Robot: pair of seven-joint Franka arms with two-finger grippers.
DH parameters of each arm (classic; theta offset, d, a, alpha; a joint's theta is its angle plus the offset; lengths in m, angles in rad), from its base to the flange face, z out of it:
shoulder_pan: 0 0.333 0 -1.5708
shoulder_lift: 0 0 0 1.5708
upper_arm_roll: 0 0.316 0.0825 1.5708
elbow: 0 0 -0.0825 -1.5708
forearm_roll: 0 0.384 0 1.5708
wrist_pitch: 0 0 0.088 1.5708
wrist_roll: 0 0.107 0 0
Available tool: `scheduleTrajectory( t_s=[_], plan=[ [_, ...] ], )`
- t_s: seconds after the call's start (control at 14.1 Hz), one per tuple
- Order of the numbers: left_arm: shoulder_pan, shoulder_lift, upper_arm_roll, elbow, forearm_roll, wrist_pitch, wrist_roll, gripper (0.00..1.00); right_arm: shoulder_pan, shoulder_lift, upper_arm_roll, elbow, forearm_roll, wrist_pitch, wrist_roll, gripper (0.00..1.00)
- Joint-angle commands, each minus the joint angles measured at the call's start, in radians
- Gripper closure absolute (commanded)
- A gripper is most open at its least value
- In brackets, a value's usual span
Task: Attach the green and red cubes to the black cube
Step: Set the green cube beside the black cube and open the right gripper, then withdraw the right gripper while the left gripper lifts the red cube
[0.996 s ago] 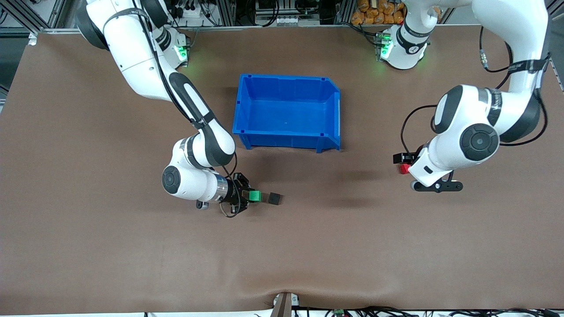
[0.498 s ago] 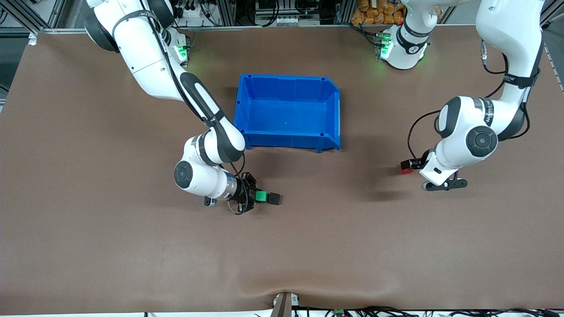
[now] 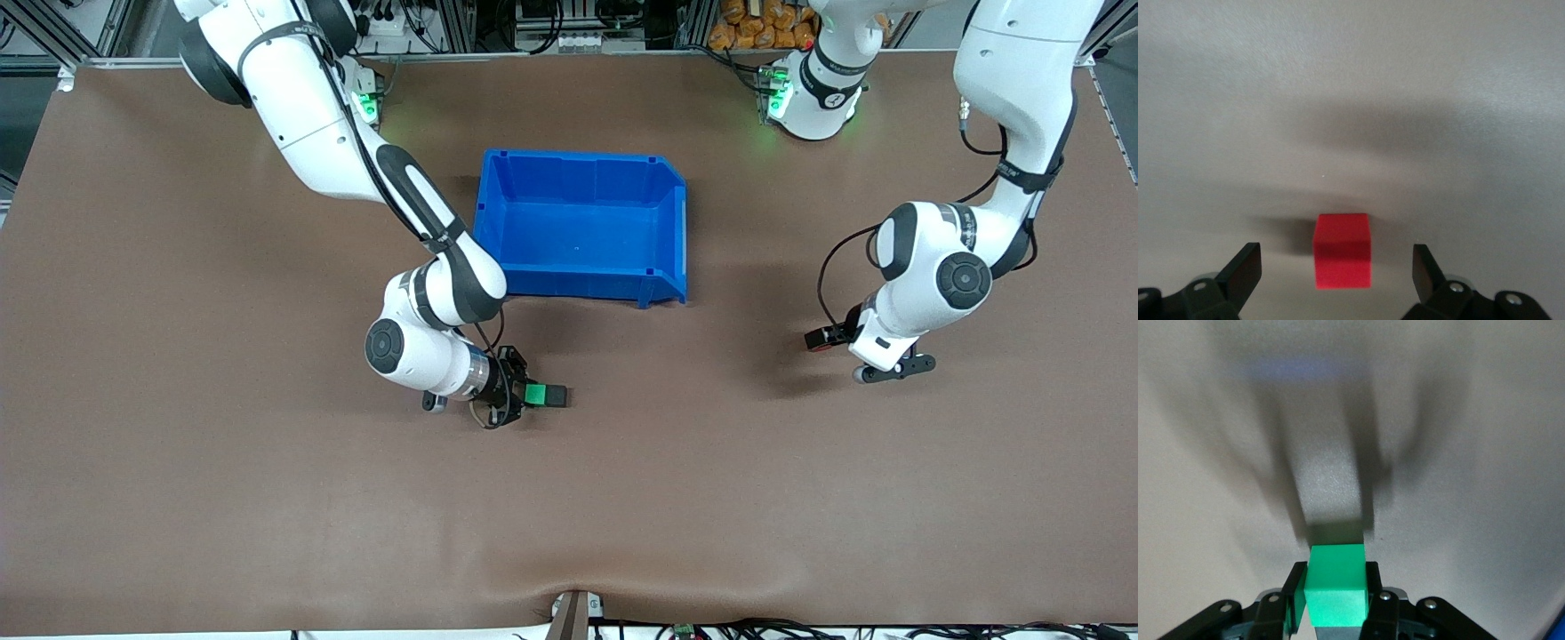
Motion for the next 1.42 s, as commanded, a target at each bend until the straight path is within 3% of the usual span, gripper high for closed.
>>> scheduleTrajectory(
  t_s=[0.0,0.07,0.21,0.28,0.5,0.71,0.85,1.0,1.35],
  plan=[
    [-0.003,0.021,-0.004,-0.003,-0.018,0.022,-0.017,0.00,0.030,0.029,-0.011,0.022,0.012,0.014,0.013,0.31],
    [-0.004,0.027,-0.004,0.000,-0.020,0.022,-0.017,0.00,0.038,0.029,-0.015,0.022,0.009,0.016,0.010,0.06],
    [-0.006,0.035,-0.004,0.006,-0.018,0.022,-0.017,0.00,0.029,0.027,-0.017,0.024,0.004,0.007,0.011,0.00],
    [-0.006,0.038,-0.004,0.008,-0.018,0.022,-0.017,0.07,0.019,0.024,-0.017,0.033,0.004,-0.003,0.010,0.00],
    [-0.008,0.049,-0.004,0.020,-0.018,0.022,-0.017,0.35,0.015,-0.003,-0.040,0.050,-0.031,-0.044,0.008,0.00],
    [-0.009,0.054,-0.004,0.030,-0.018,0.022,-0.026,0.66,-0.040,-0.016,-0.094,0.144,-0.135,-0.362,-0.039,0.00],
    [-0.009,0.054,-0.005,0.036,-0.018,0.017,-0.035,0.98,-0.105,-0.016,-0.095,0.233,-0.157,-0.542,-0.127,0.00],
    [-0.012,0.044,-0.021,0.051,-0.020,0.012,-0.108,1.00,-0.145,-0.016,-0.120,0.286,-0.196,-0.613,-0.217,0.00],
    [-0.015,0.028,-0.102,0.110,-0.020,-0.050,-0.375,1.00,-0.205,-0.051,-0.146,0.298,-0.391,-0.642,-0.718,0.00]
  ],
)
